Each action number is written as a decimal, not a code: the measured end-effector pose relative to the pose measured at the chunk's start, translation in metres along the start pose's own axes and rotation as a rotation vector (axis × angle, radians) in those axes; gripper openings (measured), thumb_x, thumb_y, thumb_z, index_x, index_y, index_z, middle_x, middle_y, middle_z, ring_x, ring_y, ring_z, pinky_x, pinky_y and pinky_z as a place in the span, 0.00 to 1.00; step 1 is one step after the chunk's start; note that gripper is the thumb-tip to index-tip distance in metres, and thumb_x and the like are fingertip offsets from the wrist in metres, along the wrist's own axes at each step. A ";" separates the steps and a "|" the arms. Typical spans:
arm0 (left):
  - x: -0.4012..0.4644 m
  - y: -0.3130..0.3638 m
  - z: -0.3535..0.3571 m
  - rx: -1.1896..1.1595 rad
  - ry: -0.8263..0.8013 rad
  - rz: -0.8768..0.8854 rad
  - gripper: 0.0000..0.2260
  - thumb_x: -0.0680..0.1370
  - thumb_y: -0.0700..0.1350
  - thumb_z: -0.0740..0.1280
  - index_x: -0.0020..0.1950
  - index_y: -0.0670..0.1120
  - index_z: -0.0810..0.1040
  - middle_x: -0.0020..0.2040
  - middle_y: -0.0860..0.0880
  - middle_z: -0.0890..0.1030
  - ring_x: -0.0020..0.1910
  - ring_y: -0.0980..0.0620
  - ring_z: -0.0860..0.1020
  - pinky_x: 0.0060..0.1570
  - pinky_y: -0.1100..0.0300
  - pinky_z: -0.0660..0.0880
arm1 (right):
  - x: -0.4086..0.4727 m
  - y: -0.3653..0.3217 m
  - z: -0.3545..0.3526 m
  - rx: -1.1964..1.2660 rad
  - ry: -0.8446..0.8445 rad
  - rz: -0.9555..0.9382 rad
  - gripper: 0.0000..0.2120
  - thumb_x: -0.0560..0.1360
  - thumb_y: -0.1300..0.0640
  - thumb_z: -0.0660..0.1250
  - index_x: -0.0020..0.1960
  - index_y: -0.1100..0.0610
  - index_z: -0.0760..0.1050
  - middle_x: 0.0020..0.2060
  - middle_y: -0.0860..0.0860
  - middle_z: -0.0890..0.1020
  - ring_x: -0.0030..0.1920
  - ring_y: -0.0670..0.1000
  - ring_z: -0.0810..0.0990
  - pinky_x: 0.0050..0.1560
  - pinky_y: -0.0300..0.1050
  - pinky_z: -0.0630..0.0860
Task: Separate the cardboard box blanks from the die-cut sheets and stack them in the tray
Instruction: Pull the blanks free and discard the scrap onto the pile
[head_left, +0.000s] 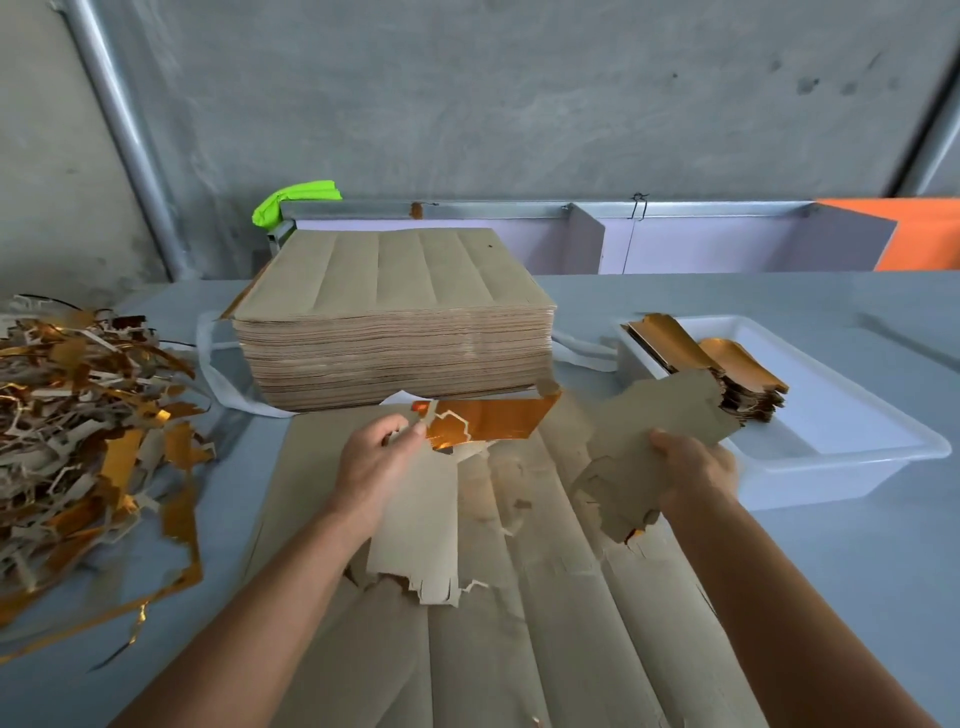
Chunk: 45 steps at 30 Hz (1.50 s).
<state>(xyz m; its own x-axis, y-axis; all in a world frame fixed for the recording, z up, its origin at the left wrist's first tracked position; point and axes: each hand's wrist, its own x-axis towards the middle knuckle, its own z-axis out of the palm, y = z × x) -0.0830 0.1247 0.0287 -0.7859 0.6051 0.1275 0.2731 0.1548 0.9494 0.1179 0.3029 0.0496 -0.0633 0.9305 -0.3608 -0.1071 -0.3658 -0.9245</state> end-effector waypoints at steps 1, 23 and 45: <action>0.001 0.001 -0.001 -0.051 0.003 -0.040 0.15 0.78 0.44 0.65 0.37 0.36 0.70 0.31 0.44 0.66 0.29 0.51 0.64 0.28 0.60 0.57 | 0.000 -0.001 -0.002 -0.001 0.007 -0.004 0.10 0.72 0.62 0.71 0.50 0.57 0.72 0.44 0.54 0.77 0.42 0.54 0.76 0.45 0.47 0.72; 0.006 0.014 0.005 -0.537 -0.100 -0.467 0.14 0.74 0.57 0.69 0.48 0.47 0.82 0.43 0.46 0.85 0.38 0.49 0.83 0.42 0.57 0.78 | -0.075 -0.003 0.049 -0.925 -0.695 -0.130 0.16 0.71 0.59 0.72 0.57 0.62 0.75 0.50 0.59 0.82 0.49 0.59 0.82 0.53 0.57 0.80; 0.014 -0.012 0.002 0.294 0.367 -0.038 0.12 0.80 0.43 0.61 0.38 0.41 0.69 0.35 0.45 0.74 0.38 0.43 0.73 0.37 0.54 0.66 | -0.045 0.014 0.014 -0.046 -0.320 0.075 0.14 0.60 0.66 0.79 0.40 0.57 0.76 0.34 0.53 0.83 0.34 0.54 0.81 0.34 0.47 0.77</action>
<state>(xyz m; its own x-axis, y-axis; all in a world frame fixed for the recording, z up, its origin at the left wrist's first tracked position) -0.0960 0.1325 0.0182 -0.9280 0.2871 0.2374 0.3444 0.4181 0.8406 0.1053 0.2553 0.0544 -0.3787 0.8448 -0.3781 -0.0457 -0.4251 -0.9040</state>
